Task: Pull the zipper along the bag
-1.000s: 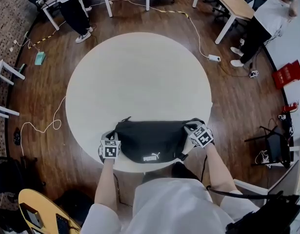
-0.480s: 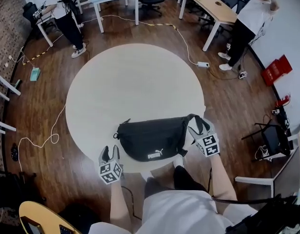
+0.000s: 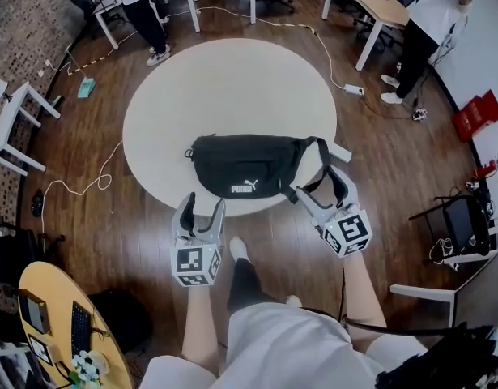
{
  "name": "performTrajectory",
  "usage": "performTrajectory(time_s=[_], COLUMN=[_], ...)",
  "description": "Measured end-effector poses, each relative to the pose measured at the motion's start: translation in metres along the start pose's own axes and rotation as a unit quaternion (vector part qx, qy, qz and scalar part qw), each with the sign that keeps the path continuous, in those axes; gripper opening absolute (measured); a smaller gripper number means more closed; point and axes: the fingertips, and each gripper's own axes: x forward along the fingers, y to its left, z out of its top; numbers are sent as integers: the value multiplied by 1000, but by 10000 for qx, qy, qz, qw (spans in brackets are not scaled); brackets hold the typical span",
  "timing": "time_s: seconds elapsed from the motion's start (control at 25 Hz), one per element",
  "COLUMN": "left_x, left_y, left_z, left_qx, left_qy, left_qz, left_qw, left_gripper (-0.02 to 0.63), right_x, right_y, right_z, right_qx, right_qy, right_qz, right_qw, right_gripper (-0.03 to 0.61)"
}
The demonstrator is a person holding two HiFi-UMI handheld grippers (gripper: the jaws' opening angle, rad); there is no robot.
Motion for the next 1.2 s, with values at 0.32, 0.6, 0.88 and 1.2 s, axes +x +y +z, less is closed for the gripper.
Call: performTrajectory(time_s=[0.32,0.6,0.88,1.2], left_x=[-116,-165,-210,-232], left_y=[-109,-149,-120,-101], left_z=[25,63,72,65], left_qx=[-106,323,294,302], left_qy=[-266,-645,-695,-680], left_qz=[278,-211,-216,-376], left_qw=[9992,9972,9969,9965], left_gripper=[307,307,291,276], right_x=[-147,-208,-190,-172], right_y=[70,99,175,217], right_z=[24,86,96,92], right_qx=[6,163,23,130], right_qy=[71,-582,-498,-389], right_qz=[-250,-733,-545,-412], right_qw=[9997,9955,9973,9983], right_gripper=[286,269,270,270])
